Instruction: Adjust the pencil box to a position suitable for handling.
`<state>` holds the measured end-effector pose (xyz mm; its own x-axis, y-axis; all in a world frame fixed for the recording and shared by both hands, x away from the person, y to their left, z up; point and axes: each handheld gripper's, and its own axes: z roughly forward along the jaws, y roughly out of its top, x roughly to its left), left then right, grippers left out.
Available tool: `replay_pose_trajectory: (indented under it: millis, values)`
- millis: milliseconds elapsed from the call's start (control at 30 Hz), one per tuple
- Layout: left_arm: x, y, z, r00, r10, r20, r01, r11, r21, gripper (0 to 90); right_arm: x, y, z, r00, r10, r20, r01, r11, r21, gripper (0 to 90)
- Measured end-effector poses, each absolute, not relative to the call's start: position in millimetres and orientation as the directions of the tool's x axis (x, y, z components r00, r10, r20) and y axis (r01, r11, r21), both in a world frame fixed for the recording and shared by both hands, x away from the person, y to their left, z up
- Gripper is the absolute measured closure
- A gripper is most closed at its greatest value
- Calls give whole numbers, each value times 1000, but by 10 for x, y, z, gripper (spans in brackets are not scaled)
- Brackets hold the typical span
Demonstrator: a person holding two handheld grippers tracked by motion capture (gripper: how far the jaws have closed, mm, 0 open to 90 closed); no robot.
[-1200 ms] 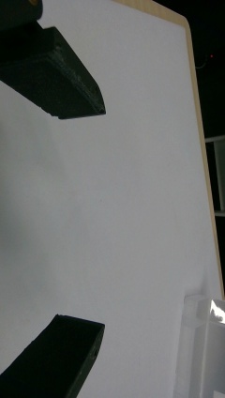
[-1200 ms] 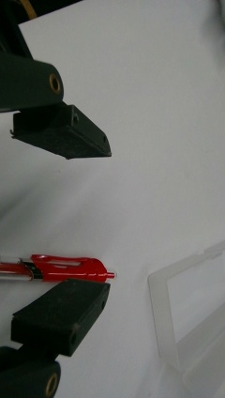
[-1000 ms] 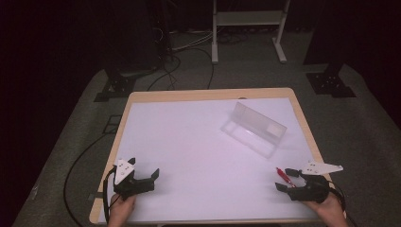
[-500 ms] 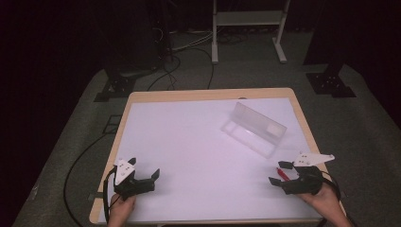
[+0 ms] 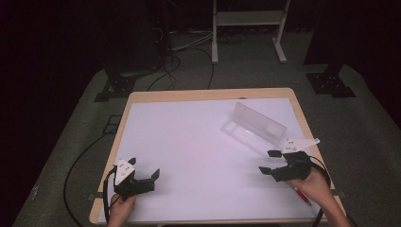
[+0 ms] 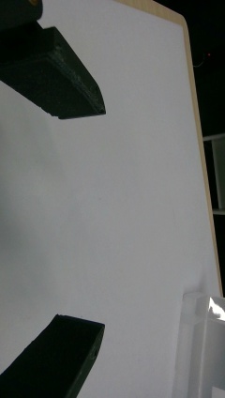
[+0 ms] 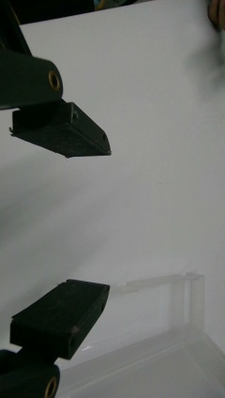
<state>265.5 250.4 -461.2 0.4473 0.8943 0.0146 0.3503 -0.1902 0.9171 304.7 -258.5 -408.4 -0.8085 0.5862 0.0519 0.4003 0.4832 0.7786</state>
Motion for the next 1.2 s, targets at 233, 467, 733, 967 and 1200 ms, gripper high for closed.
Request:
replay_pose_trajectory:
  millis: [233, 467, 733, 967, 1200]
  values:
    - [2656, 2508, -4612, 447, 894, 13, 350, -189, 918, 0, 3246, -2468, -4081, -813, 580, 37, 399, 510, 762, 281]
    - [2654, 2512, -4613, 445, 895, 6, 351, -180, 919, 0, 3452, -2323, -4039, -819, 573, 14, 391, 540, 746, 317]
    - [2656, 2516, -4612, 446, 895, 2, 353, -178, 919, 0, 3645, -2171, -4037, -823, 568, -4, 388, 568, 726, 340]
    - [2657, 2515, -4612, 447, 895, 3, 353, -179, 918, 0, 3766, -2124, -4070, -821, 571, 4, 403, 574, 713, 342]
    - [2652, 2502, -4613, 448, 894, 14, 348, -188, 919, 0, 3879, -2090, -4130, -818, 575, 4, 414, 583, 699, 361]
